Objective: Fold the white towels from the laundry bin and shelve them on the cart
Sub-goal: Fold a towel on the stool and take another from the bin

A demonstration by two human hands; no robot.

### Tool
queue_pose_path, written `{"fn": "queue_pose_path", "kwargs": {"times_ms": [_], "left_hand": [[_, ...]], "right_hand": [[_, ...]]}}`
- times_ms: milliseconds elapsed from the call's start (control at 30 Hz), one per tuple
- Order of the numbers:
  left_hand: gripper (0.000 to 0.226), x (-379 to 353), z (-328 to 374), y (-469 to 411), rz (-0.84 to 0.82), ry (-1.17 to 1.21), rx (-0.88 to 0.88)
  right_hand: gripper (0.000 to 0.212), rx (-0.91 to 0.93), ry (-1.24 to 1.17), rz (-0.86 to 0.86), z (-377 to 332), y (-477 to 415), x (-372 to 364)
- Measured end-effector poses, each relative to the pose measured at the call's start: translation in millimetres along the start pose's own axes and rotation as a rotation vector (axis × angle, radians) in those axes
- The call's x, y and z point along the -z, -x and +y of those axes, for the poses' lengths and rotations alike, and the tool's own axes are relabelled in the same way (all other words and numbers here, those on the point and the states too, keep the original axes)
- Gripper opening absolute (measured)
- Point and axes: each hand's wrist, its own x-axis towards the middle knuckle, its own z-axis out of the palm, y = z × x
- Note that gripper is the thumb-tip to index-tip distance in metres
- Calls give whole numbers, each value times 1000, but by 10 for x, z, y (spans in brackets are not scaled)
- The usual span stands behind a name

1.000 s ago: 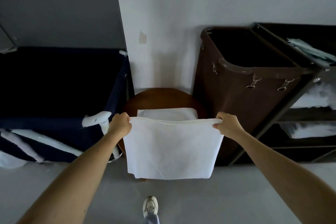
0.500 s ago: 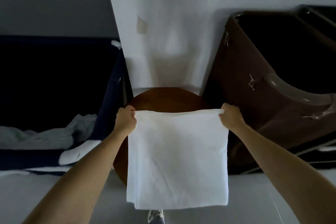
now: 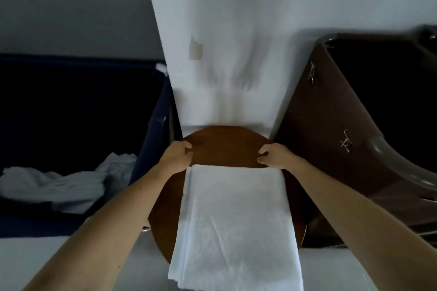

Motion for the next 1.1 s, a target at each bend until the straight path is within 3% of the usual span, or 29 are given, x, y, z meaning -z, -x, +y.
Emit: {"fn": "queue_pose_path", "kwargs": {"times_ms": [233,633,967,1100], "left_hand": [[38,549,-86,1026,223,0,68],[38,849,-1563,2578,348,188,404],[34,1171,-3199,2838,352,182,402],[34,1358,-3580,2686,419,184,385]], "right_hand": [[44,289,104,34,-692,390,230],[41,695,202,-82,-2612,940,-714],[47,742,50,-144,-4422,778,-1900],[38,666,-106,-150,-4818,826,-2061]]}}
